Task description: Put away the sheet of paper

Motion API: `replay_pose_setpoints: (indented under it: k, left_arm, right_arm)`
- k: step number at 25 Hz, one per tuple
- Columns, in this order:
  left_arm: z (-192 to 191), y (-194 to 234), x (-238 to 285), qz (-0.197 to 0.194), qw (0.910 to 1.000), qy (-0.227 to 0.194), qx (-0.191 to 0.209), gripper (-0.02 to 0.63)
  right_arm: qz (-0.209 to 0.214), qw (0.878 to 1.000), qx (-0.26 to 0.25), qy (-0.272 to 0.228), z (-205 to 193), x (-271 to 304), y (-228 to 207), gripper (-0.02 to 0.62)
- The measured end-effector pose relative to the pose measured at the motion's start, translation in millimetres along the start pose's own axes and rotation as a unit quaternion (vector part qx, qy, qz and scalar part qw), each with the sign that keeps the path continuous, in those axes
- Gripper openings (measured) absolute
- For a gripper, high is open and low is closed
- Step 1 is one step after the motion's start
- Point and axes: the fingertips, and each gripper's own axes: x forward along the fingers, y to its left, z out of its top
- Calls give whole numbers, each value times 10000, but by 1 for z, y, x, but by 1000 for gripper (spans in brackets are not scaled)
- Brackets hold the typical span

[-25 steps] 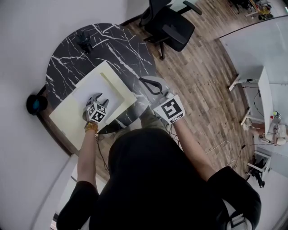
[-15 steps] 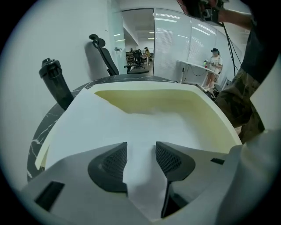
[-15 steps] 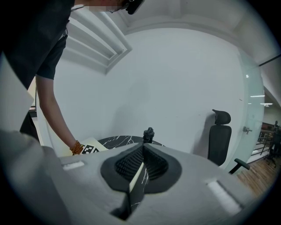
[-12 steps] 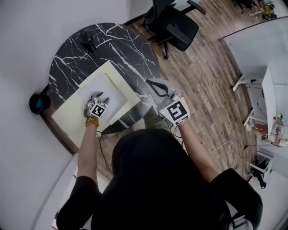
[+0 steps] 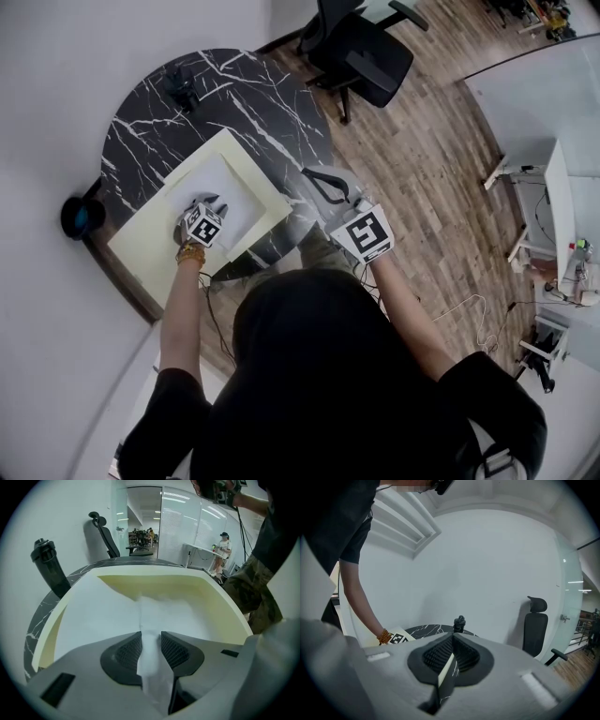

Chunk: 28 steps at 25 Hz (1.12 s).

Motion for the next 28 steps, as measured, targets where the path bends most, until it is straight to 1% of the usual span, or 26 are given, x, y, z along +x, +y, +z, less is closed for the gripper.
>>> replay_pose_setpoints:
  k: [3, 6, 9, 11, 13, 18, 20, 23, 26, 28]
  left_arm:
    - [2, -4, 2, -119, 9995, 106, 264, 105]
    - [4, -2, 4, -57, 9995, 97, 309, 99]
    - [10, 7, 4, 193, 9993, 95, 321, 122]
    - [14, 12, 4, 347, 9988, 81, 349, 155]
    - [19, 14, 0, 418, 9986, -21, 336, 194]
    - [25, 11, -28, 673, 9967, -432, 99, 199]
    - [16, 4, -36, 713, 9963, -465, 70, 199]
    - [-3, -11, -32, 546, 9980, -314, 28, 199]
    - [-14, -22, -20, 242, 9992, -195, -248, 199]
    - [-17, -26, -13, 148, 9991, -158, -370, 199]
  right_arm:
    - [-13, 10000, 55, 43, -1, -1, -1, -2]
    - [-21, 10000, 62, 55, -1, -3, -1, 0]
    - [-24, 10000, 66, 69, -2, -4, -2, -2]
    - [-31, 9999, 74, 70, -2, -4, -3, -2]
    - [-35, 9999, 74, 61, -3, -5, -3, -2]
    - [-59, 10000, 38, -34, 1, -7, -6, -2]
    - [-75, 9999, 88, -18, 0, -9, -6, -2]
    - [-57, 9999, 97, 15, -4, -9, -4, -2]
    - [-35, 10000, 62, 3, -5, -7, -2, -2]
    - [-13, 10000, 40, 6, -4, -7, 2, -2]
